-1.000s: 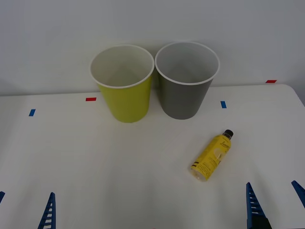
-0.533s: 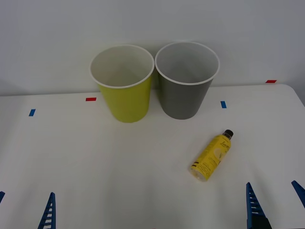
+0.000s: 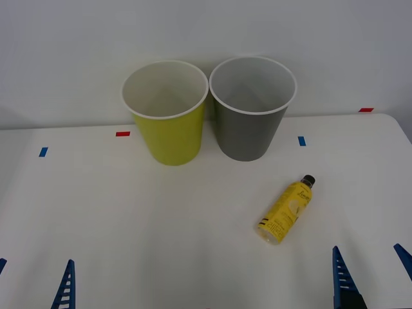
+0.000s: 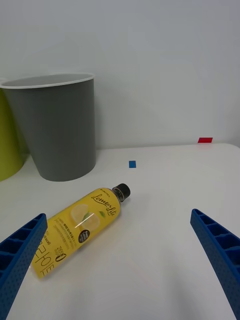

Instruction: Put cans in the gray bin and PET bottles in the light green bin.

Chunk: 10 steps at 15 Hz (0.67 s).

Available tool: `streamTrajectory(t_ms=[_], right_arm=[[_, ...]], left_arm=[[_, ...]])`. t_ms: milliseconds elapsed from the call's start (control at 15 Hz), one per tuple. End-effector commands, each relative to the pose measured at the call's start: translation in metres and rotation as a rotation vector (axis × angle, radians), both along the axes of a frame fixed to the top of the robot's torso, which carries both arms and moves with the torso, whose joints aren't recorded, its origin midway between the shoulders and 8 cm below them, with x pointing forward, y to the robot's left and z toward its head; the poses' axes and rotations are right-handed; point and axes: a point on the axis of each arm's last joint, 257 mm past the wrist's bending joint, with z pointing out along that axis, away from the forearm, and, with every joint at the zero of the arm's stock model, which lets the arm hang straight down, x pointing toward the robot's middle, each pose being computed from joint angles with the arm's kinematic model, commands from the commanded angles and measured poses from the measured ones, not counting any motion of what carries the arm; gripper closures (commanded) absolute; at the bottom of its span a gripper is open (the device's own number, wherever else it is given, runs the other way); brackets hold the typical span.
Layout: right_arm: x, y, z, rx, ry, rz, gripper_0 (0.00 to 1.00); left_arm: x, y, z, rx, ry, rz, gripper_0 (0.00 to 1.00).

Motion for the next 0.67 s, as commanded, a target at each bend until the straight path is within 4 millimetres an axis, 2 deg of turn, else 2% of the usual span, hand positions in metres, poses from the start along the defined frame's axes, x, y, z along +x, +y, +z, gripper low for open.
streamTrajectory(t_ms=[67,267,667], right_arm=[[0.000,0.002,-0.016,-0.006,0.028,-0.001,0.00],[0.003,0.004,-0.002,0.000,-0.004,0.001,0.00],[0.005,-0.005,-0.002,-0.017,0.001,-0.011,0.00]], left_arm=[[0.000,0.000,0.000,0.000,0.000,0.000,0.00],[0.000,0.000,0.000,0.000,0.000,0.000,0.00],[0.000,0.000,0.000,0.000,0.000,0.000,0.00]])
